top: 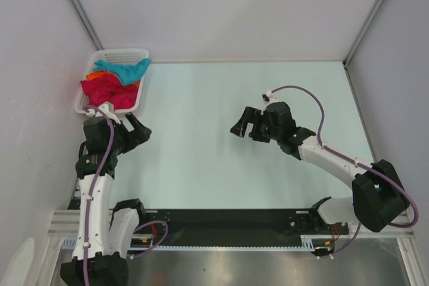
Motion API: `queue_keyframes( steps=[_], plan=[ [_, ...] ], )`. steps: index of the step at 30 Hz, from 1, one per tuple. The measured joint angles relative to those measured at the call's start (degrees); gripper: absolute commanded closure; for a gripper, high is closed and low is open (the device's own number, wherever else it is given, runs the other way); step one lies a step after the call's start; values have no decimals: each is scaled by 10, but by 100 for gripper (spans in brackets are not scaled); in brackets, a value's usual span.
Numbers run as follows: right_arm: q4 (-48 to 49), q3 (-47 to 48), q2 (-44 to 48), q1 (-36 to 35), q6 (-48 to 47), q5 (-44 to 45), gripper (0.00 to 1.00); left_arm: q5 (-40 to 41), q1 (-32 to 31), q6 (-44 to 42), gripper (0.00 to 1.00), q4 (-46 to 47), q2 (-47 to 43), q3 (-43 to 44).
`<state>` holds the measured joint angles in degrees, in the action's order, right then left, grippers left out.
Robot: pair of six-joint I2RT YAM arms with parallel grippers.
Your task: Fold and stack the t-shirts
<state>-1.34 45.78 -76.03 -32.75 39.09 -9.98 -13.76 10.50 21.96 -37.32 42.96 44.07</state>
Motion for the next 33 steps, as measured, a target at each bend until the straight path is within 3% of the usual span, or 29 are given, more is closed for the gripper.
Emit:
queue_keyframes(
  steps=[20, 28, 33],
  plan=[
    [17, 10, -31, 0, 4, -18, 0, 0, 0, -12, 0, -4, 1, 1],
    [82, 101, -139, -16, 28, -92, 0, 1, 0, -26, 1, -31, -15, 87],
    [94, 230, -256, -77, 24, -135, 0, 15, 0, -30, 1, -47, -19, 89]
  ],
)
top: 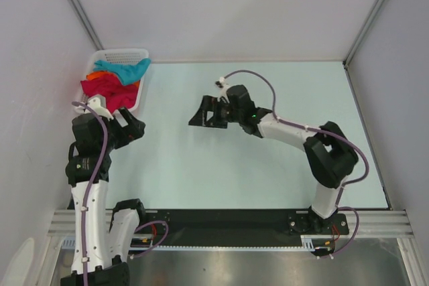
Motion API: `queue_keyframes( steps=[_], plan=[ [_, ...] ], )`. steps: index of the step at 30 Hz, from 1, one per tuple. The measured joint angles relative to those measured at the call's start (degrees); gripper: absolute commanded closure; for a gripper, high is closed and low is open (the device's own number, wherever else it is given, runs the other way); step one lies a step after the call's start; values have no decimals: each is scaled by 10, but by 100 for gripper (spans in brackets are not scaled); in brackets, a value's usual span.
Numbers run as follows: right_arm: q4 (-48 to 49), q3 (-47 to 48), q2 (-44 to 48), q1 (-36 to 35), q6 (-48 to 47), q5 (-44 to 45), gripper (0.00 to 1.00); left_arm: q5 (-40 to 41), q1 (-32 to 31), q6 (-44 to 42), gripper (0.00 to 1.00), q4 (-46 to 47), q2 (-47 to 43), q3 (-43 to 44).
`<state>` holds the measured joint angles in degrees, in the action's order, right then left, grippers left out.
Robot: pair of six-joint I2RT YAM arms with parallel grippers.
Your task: Fold and stack the t-shirts
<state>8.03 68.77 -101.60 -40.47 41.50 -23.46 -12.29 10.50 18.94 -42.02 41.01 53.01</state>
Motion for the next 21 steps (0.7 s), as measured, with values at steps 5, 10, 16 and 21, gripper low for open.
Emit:
queue_keyframes(
  steps=[5, 10, 16, 21],
  plan=[
    [-35, 141, -123, -59, -16, -38, 0, 11, 0, 0, 0, -21, 6, 0],
    [-35, 217, -221, -83, -8, -81, 0, 19, 0, -5, 0, -30, -2, 13],
    [-65, 246, -277, -92, -10, -79, 0, 20, 0, -10, 0, -32, -5, 14],
    [-99, 263, -280, -98, -33, -33, 0, -17, 4, 0, 0, -25, 28, 10]
  ],
)
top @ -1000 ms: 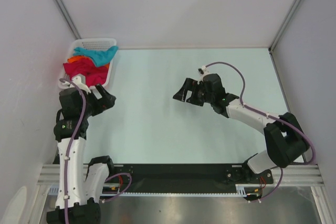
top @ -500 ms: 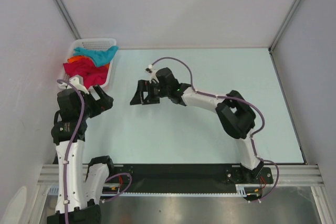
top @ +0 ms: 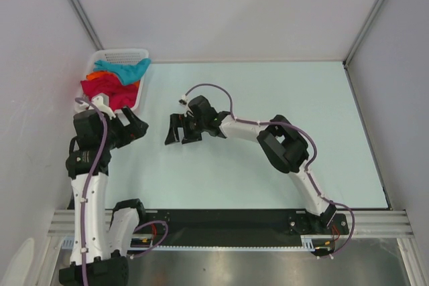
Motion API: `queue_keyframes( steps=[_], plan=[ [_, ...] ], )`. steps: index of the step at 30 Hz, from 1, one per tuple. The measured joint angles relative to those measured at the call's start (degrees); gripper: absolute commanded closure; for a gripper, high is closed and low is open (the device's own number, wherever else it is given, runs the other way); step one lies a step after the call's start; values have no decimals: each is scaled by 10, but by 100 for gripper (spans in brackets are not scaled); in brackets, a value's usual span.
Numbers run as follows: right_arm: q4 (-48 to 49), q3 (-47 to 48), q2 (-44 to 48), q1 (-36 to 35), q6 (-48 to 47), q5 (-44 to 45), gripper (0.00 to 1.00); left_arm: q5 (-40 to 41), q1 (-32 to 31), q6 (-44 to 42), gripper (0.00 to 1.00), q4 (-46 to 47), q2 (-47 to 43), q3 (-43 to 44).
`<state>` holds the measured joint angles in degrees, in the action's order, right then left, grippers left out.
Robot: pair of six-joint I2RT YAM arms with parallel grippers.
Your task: Fold and stack the t-shirts
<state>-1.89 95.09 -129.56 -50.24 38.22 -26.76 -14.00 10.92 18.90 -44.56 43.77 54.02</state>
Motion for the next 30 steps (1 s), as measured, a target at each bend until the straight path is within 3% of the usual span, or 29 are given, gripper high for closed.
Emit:
queue_keyframes(
  steps=[6, 8, 12, 17, 23, 30],
  plan=[
    [-21, -54, 42, -2, -28, 48, 0, -146, 86, 46, 1, 64, 95, -38],
    [-23, -98, 76, -2, -34, 61, 0, -149, 115, 51, 1, 73, 148, -38],
    [-30, -184, 156, 0, -44, 87, 0, -103, 124, 46, 0, 67, 216, -14],
    [-29, -265, 258, -2, -48, 114, 0, -38, 124, 41, 0, 74, 290, 80],
    [-32, -320, 338, -15, -48, 134, 0, 41, 119, 44, 0, 83, 341, 133],
    [-38, -331, 371, -26, -48, 145, 0, 184, 44, -12, 0, 95, 418, 194]
  ],
)
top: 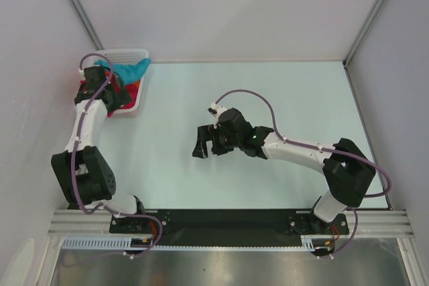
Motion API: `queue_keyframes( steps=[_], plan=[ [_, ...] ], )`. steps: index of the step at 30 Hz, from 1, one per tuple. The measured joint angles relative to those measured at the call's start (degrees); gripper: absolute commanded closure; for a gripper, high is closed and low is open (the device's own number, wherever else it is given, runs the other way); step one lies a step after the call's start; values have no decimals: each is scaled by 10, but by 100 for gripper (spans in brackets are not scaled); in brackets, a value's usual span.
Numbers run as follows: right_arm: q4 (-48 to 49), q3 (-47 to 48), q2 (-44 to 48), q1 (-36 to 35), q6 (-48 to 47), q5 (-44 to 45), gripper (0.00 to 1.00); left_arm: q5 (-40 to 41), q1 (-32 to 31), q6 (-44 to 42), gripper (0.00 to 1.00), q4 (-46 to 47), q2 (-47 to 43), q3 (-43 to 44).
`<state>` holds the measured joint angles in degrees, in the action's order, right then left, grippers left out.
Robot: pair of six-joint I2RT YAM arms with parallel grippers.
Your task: Fold and stack the t-shirts
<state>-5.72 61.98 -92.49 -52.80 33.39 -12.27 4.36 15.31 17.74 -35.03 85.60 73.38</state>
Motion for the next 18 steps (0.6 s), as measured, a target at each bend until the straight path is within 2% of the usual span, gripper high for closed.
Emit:
queue_keyframes(
  steps=[8, 13, 18],
  plan=[
    [-4, -9, 5, -13, 0, 9, 0, 135, -129, -99, 0, -1, 107, 38],
    [-8, -9, 8, -17, 0, 13, 0, 181, -168, -135, 0, -13, 165, 60],
    [-16, -9, 16, -17, 0, 16, 0, 195, -172, -137, 0, -37, 190, 90]
  ],
)
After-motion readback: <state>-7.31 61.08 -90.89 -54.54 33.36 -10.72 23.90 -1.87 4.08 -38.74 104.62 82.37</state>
